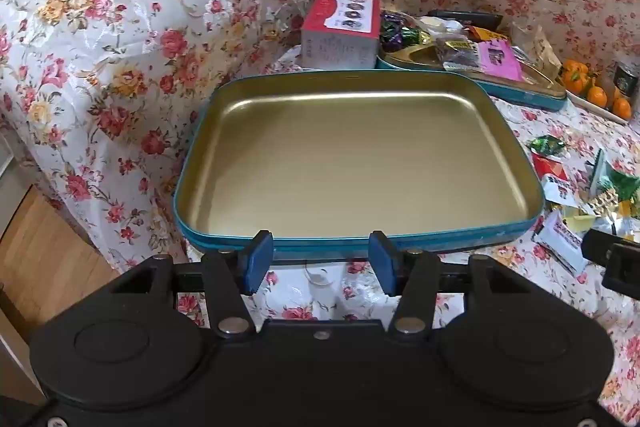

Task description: Organize snacks

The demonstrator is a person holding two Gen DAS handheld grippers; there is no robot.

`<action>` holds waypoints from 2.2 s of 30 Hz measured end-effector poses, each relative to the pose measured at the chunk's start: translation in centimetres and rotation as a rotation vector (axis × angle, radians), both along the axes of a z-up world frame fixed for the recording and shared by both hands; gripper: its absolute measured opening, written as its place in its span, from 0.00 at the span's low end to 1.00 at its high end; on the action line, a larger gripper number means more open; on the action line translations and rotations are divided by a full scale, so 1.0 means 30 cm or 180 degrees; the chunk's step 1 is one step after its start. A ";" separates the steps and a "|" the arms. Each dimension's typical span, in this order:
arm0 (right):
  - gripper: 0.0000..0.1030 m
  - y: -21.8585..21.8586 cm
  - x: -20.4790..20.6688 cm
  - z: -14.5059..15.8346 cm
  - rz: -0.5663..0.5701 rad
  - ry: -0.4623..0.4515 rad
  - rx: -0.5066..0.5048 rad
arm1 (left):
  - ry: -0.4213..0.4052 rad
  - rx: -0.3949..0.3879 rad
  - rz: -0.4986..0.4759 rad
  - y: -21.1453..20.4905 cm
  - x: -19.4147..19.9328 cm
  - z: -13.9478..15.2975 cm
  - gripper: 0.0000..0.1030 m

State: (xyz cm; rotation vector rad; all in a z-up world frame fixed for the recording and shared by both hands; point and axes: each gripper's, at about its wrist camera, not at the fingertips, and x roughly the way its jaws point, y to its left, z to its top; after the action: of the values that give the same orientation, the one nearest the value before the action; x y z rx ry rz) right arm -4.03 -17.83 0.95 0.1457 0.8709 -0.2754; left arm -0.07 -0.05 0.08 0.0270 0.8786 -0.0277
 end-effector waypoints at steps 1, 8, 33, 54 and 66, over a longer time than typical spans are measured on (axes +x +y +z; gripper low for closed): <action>0.93 -0.001 0.001 0.000 0.0001 0.0000 0.0004 | -0.0015 0.0002 -0.0005 0.000 -0.002 0.001 0.56; 0.93 0.001 0.000 0.000 -0.0003 -0.0006 0.0000 | -0.0066 0.0031 -0.0050 0.014 -0.015 0.009 0.56; 0.93 0.008 0.000 -0.001 0.0037 0.0027 0.0007 | 0.0058 0.0067 -0.0085 -0.009 0.004 -0.007 0.56; 0.93 0.007 0.000 -0.008 0.0047 0.0071 0.0022 | 0.0070 0.0080 -0.0113 -0.014 0.003 -0.012 0.56; 0.93 0.009 0.001 -0.007 0.0056 0.0086 0.0030 | 0.0071 0.0080 -0.0123 -0.016 0.002 -0.010 0.56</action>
State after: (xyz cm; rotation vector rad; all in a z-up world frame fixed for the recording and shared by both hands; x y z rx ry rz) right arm -4.00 -17.55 0.73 0.1433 0.9001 -0.2572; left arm -0.02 -0.52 -0.22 0.0673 0.9007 -0.0530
